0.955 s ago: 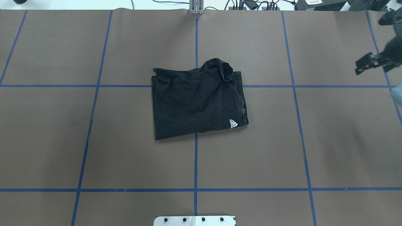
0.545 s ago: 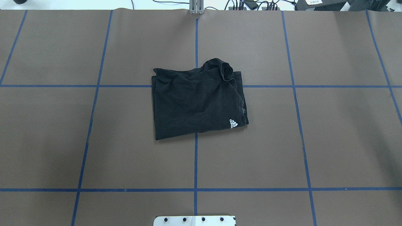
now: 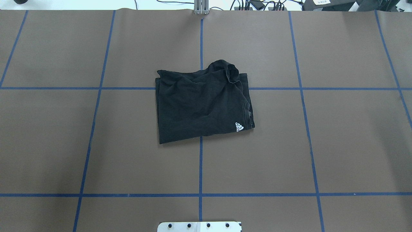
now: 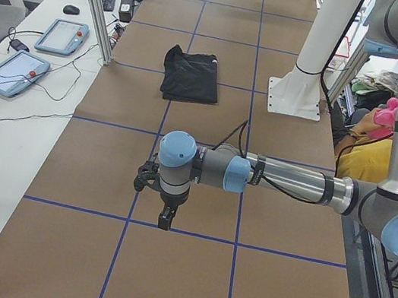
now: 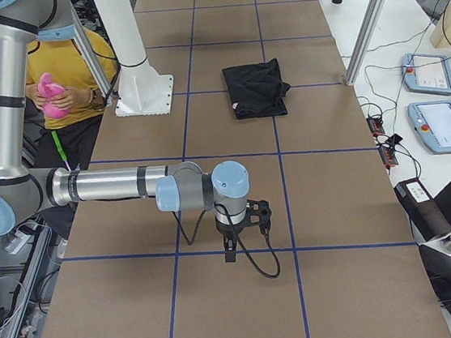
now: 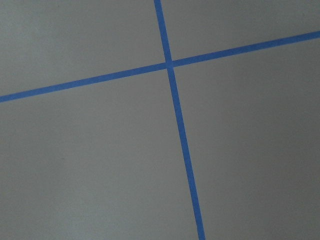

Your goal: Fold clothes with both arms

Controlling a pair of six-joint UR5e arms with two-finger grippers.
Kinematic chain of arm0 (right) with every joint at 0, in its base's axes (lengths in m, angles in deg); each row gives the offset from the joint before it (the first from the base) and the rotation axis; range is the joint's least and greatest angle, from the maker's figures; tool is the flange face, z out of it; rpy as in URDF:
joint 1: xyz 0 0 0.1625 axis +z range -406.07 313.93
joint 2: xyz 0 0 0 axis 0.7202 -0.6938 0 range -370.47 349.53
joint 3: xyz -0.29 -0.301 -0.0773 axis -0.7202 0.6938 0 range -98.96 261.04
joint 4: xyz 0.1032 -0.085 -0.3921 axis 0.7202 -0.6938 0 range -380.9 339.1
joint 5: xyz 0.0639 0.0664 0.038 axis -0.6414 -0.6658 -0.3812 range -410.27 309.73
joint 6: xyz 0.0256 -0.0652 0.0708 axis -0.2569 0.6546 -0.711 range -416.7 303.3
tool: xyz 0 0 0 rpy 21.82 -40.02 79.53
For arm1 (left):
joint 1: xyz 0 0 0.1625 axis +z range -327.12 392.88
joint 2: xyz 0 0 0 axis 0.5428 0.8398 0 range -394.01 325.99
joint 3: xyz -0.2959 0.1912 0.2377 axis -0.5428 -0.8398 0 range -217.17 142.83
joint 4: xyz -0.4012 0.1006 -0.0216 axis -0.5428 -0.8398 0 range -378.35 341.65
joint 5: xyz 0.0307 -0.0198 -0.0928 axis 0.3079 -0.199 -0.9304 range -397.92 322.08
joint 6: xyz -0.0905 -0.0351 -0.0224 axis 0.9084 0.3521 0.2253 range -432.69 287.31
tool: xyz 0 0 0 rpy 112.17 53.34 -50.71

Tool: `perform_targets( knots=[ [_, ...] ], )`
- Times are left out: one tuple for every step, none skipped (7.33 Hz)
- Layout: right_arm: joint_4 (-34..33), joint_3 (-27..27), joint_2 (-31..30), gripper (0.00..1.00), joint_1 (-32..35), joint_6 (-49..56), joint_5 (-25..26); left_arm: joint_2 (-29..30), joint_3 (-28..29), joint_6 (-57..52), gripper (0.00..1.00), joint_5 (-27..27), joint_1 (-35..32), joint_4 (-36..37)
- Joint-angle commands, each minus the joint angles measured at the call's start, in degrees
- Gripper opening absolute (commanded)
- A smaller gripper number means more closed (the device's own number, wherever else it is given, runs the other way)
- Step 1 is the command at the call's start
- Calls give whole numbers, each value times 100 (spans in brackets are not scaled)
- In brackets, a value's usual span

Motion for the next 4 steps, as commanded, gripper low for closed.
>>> perform_targets(
  knots=[
    [23, 26, 3, 100, 17, -20, 26, 49, -10, -15, 100, -32, -353, -7],
    [32, 0, 12, 100, 18, -29, 35, 67, -123, -14, 100, 12, -381, -50],
    [23, 35, 12, 100, 26, -55, 18, 15, -168, -32, 100, 21, -373, -68],
    [23, 18, 12, 100, 61, -55, 0, 24, -203, -58, 100, 21, -372, -77]
  ],
)
